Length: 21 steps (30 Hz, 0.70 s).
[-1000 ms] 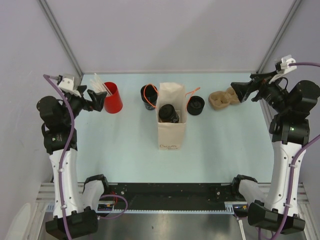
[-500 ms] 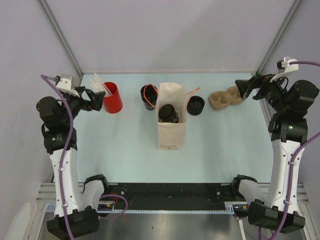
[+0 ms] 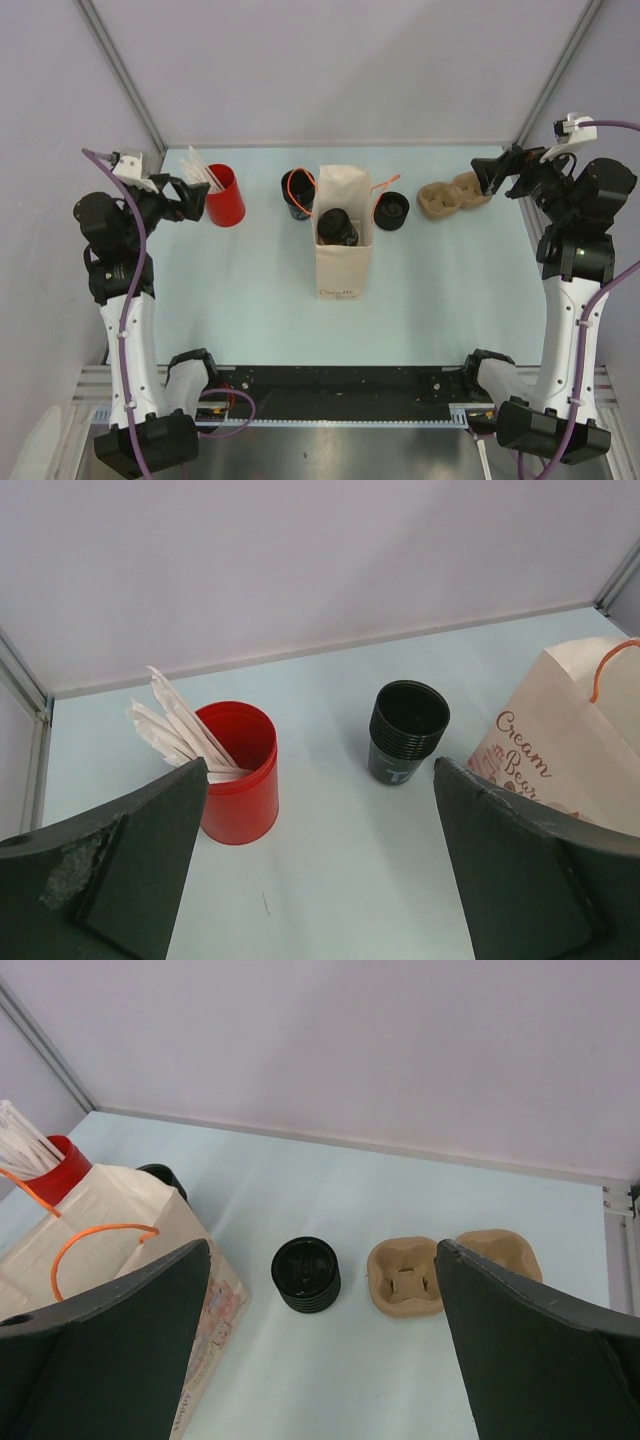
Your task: Pack the takeout coffee
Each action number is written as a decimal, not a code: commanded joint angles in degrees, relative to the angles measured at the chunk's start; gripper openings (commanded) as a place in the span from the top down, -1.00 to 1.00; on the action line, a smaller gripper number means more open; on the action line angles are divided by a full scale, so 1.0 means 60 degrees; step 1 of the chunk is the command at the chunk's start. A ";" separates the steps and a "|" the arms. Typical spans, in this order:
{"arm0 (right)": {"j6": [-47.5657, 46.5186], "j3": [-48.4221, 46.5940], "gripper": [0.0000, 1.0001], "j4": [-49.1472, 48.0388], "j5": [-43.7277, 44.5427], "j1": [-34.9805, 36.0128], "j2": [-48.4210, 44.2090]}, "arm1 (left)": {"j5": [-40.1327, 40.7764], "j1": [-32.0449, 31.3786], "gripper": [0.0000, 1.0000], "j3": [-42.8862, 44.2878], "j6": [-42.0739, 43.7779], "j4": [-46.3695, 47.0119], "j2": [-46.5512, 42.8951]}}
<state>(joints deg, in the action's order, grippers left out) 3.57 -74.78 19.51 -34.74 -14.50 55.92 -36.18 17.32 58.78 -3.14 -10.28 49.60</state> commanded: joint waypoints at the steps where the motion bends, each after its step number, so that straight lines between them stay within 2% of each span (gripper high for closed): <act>1: -0.0039 0.0013 -0.99 -0.0072 0.0136 -0.0059 -0.0062 | -0.0136 0.0145 -0.99 -0.0129 -0.0166 0.0483 -0.0035; 17: -0.0200 -0.0002 -0.99 0.0001 0.0048 -0.0073 -0.0077 | -0.0122 0.0218 -0.99 -0.0173 -0.0195 0.0542 -0.0020; 21: -0.0215 -0.0002 -1.00 -0.0130 0.0062 -0.0073 -0.0106 | 0.0068 0.0219 -0.99 0.0191 -0.0093 0.0265 -0.0093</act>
<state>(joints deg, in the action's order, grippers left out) 2.94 -74.78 19.86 -34.72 -14.50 55.92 -36.18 17.82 57.84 -3.20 -9.50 49.87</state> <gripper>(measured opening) 0.995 0.994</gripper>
